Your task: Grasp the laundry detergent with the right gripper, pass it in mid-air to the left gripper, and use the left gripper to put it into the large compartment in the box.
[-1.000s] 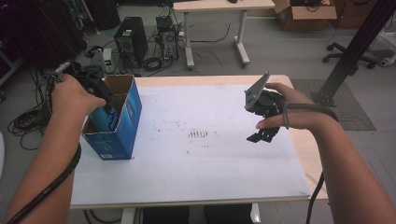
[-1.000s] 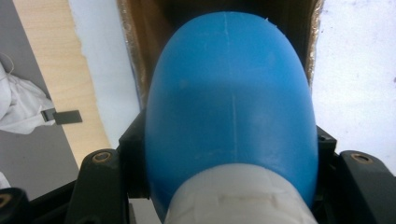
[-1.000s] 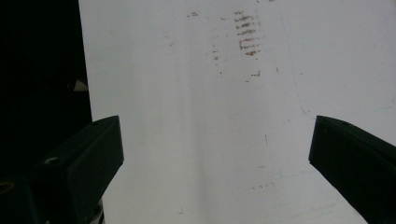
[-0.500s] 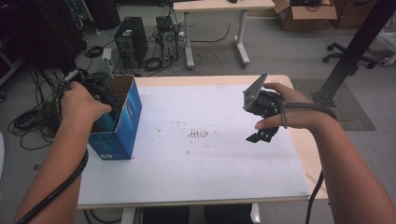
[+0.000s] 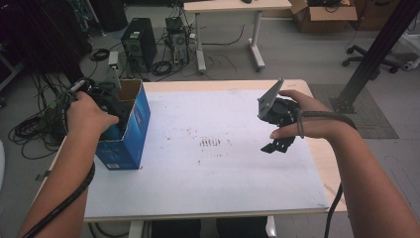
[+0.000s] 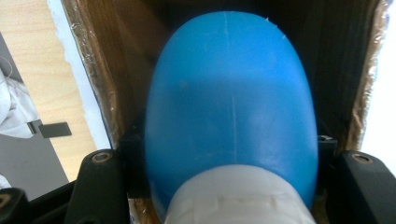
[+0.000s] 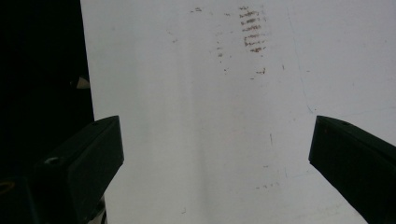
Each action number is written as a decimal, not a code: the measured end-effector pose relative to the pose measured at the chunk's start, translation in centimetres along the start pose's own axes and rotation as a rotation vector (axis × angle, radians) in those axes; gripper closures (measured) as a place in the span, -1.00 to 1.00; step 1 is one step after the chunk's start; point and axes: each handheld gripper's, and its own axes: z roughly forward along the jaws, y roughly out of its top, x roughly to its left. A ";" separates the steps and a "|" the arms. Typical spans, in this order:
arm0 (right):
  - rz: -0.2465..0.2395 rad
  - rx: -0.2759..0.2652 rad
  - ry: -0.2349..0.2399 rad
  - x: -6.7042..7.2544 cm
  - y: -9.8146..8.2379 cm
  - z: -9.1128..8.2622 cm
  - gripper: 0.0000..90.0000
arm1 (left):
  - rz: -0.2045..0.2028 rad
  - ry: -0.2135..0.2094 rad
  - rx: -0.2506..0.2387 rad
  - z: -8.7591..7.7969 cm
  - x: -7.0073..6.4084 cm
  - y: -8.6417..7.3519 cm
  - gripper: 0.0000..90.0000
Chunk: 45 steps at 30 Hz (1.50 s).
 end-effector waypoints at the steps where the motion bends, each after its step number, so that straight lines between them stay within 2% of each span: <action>1: 0.000 0.000 0.000 0.0 0.0 0.0 -0.93 | 0.000 -0.001 0.003 0.1 0.0 0.0 -0.15; 16: 0.010 0.003 0.007 -0.1 -0.3 0.4 -0.93 | 0.003 -0.013 0.022 1.6 0.2 0.2 -0.15; 34: 0.014 -0.001 0.010 -0.1 -0.4 0.5 -0.93 | 0.005 -0.014 0.005 1.8 0.3 0.1 -0.16; 38: 0.013 -0.003 0.014 0.0 -0.5 0.5 -0.93 | 0.010 -0.025 0.003 1.8 0.2 0.1 -0.27; 45: 0.013 -0.006 0.014 0.0 -0.5 0.5 -0.93 | 0.014 -0.011 -0.003 1.3 -0.2 0.1 -0.35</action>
